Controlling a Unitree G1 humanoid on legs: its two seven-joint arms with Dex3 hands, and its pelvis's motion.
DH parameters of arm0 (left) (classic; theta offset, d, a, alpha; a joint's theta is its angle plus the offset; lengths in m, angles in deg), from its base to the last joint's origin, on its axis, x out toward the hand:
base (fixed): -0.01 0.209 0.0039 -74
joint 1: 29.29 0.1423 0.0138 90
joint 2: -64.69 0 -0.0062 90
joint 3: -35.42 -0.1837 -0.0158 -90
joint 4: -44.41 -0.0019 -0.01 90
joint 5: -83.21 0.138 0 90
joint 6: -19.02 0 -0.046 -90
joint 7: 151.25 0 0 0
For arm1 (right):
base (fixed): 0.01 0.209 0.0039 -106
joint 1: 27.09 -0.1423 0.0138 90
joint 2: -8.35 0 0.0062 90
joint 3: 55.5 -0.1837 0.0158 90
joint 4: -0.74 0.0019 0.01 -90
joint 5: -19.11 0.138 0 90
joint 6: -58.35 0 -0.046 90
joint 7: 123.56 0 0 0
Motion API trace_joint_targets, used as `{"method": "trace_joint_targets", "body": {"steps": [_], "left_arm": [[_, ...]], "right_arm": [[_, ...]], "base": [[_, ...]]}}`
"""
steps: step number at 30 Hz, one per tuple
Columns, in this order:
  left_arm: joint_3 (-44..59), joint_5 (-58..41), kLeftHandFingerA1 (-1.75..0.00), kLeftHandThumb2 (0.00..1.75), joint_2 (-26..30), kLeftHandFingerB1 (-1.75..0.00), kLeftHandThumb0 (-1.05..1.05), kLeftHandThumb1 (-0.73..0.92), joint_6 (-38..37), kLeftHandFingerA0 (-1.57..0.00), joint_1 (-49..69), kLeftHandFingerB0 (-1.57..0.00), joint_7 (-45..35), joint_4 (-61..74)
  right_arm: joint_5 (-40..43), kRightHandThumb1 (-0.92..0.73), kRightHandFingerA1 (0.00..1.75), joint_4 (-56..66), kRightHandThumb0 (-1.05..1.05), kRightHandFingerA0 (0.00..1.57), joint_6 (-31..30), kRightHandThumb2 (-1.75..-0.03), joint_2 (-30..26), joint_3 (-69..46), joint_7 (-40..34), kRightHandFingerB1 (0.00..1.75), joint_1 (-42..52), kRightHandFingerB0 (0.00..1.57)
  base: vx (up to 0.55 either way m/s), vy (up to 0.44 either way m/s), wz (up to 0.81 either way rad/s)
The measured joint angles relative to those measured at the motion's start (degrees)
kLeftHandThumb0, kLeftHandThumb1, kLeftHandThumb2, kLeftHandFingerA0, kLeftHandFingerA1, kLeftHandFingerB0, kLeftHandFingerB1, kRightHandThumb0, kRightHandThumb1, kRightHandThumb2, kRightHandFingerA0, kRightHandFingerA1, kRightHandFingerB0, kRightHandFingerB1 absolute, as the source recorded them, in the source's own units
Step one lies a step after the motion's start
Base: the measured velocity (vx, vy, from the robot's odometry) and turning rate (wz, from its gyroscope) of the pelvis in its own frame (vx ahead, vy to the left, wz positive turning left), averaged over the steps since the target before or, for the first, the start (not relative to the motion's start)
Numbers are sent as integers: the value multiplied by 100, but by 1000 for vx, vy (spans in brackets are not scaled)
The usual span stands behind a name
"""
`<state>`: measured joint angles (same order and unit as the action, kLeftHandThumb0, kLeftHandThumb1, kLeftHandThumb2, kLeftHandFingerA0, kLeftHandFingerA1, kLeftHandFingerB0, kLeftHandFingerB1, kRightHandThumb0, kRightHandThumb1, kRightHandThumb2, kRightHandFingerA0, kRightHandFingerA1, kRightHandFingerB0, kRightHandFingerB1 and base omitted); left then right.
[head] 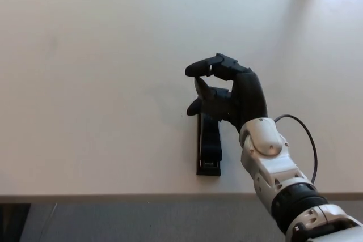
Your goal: The robot uses its right hand to press on the stapler that is in the middle of the desk
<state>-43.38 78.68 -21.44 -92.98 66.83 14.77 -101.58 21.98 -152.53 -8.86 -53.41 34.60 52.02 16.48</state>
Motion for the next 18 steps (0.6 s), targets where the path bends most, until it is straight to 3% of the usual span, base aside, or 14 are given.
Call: {"method": "trace_joint_targets", "body": {"steps": [1,3,4,8,9,11,12,15,18], "left_arm": [[15,-12,-53,123,-2,-53,-31,72,12,-10,-12,-8,-2,55],[12,-14,-52,120,-6,-52,-32,70,9,-8,-43,-6,1,115],[10,-14,-46,67,-7,-41,-55,92,9,-22,-49,-16,2,115],[5,-14,-47,68,-8,-40,-50,92,9,-24,-71,-15,2,129],[5,-14,-52,122,-8,-51,-31,72,9,-7,-79,-4,2,134],[5,-14,-51,121,-8,-51,-32,70,10,-7,-96,-5,2,151],[5,-14,-45,68,-7,-40,-56,92,10,-23,-104,-16,2,163],[6,-14,-47,71,-8,-41,-51,92,10,-24,-118,-15,2,188],[7,-14,-47,71,-9,-41,-52,92,10,-24,-129,-15,2,243]], "right_arm": [[4,-76,112,123,-13,125,-36,-75,-56,-22,11,115,-9,78],[13,-75,109,502,-11,128,-101,-80,-199,-78,42,115,-38,80],[20,-71,113,683,-7,126,-134,-88,-291,-108,54,117,-55,80],[44,-77,117,1333,-9,126,-259,-84,-649,-252,92,111,-62,78],[59,-77,120,1480,-9,126,-289,-84,-739,-291,103,112,-61,78],[89,-78,120,1776,-8,126,-348,-82,-942,-381,133,113,-58,79],[112,-80,121,1978,-7,123,-387,-78,-1088,-448,153,113,-56,78],[178,-79,114,2404,-12,126,-471,-67,-1406,-605,205,107,-17,79],[239,-77,117,2929,-14,122,-555,-74,-1808,-860,270,116,136,78]], "base": [[0,0,0],[0,0,0],[0,0,0],[0,0,0],[0,0,0],[0,0,0],[0,0,0],[0,0,0],[0,0,0]]}}
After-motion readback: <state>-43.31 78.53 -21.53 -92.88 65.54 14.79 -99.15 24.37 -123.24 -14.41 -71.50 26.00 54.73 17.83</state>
